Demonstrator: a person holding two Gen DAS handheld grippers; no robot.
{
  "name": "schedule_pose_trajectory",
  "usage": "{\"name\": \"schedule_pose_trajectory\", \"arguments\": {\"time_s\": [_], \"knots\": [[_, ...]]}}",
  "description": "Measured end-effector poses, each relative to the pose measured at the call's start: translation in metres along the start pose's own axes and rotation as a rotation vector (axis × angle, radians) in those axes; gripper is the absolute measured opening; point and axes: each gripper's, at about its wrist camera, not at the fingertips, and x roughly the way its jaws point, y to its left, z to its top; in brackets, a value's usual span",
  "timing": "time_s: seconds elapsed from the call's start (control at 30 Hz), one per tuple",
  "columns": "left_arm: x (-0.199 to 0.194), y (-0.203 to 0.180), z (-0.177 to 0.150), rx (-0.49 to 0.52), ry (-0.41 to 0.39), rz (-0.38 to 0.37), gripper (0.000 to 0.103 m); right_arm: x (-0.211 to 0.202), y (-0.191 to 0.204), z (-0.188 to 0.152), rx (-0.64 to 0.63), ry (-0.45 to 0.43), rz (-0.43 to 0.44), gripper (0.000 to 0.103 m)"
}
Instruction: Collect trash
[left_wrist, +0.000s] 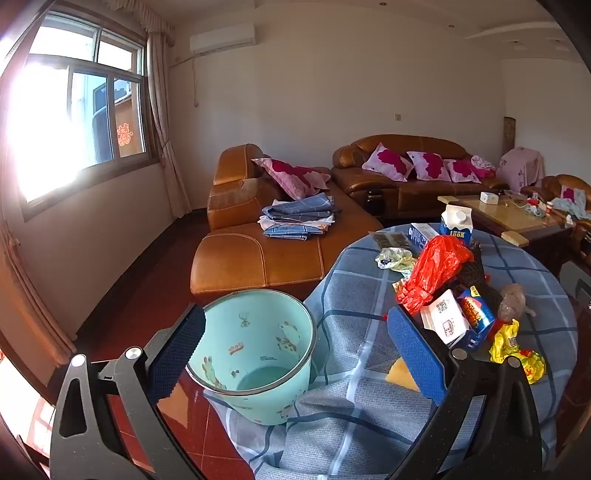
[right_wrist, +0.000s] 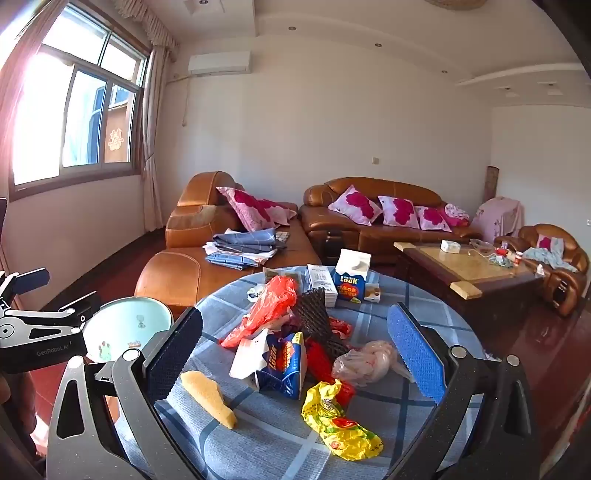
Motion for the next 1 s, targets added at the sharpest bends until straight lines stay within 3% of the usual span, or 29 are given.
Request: {"name": "schedule_pose_trajectory", "arguments": {"time_s": [1.0], "knots": [[0.0033, 0.0022, -0.0009, -0.001, 0.01, 0.003, 0.097, 0.0004, -0.0006, 0.002, 0.009, -0.002, 0.012, 0.098]]}}
